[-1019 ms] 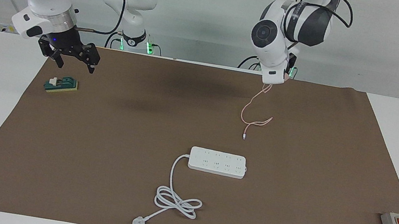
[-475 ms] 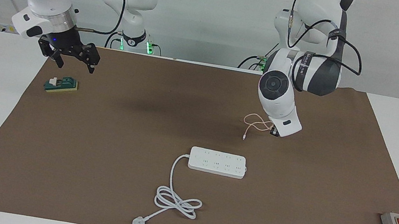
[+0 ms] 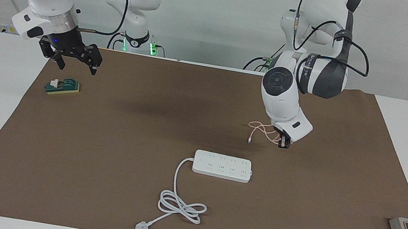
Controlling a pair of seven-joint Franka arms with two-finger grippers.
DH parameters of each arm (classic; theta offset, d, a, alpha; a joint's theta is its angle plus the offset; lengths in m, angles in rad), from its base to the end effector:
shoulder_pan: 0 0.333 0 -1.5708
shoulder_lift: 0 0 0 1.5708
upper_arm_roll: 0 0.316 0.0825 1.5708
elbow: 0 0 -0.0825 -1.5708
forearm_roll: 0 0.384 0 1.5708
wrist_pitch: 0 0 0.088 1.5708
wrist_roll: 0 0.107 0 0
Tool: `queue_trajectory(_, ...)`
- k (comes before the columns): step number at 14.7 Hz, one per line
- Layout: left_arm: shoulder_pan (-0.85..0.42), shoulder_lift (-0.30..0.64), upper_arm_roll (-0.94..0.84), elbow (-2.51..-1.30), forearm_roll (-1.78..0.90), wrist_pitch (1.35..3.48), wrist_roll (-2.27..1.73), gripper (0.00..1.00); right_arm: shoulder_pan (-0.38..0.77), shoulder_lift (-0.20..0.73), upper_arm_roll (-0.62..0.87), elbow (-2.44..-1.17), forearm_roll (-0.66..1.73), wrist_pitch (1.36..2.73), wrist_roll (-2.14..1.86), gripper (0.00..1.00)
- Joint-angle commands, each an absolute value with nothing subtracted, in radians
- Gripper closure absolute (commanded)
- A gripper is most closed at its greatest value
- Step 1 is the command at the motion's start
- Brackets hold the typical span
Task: Plug charger into power strip
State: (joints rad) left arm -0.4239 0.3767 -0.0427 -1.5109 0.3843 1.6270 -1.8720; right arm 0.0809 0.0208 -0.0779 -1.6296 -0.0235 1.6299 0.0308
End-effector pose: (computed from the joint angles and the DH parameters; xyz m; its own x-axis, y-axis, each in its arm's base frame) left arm 0.5932 -0.2521 0.4359 0.2452 0.8814 0.4037 0.9682 -0.2016 -0.1478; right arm 0.5642 -0.0003 0.5902 0.9995 -0.0264 -0.0197 -0.0259 -0.9993 0.0257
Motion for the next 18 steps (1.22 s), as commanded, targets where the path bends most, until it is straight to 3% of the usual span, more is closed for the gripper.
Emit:
queue_trajectory(1, -0.43, 0.388, -0.04, -1.499, 0.41, 1.675, -1.962, 1.0, 0.067, 0.009, -0.069, -1.635, -0.006, 1.62, 0.02, 0.0)
queue_trajectory(14, -0.462, 0.385, -0.048, -1.502, 0.462, 1.87, -2.26, 1.0, 0.067, 0.009, -0.069, -1.635, -0.006, 1.62, 0.02, 0.0)
queue_trajectory(18, -0.498, 0.428, -0.048, -1.503, 0.462, 1.933, -2.26, 1.0, 0.067, 0.008, -0.069, -1.635, -0.006, 1.62, 0.02, 0.0)
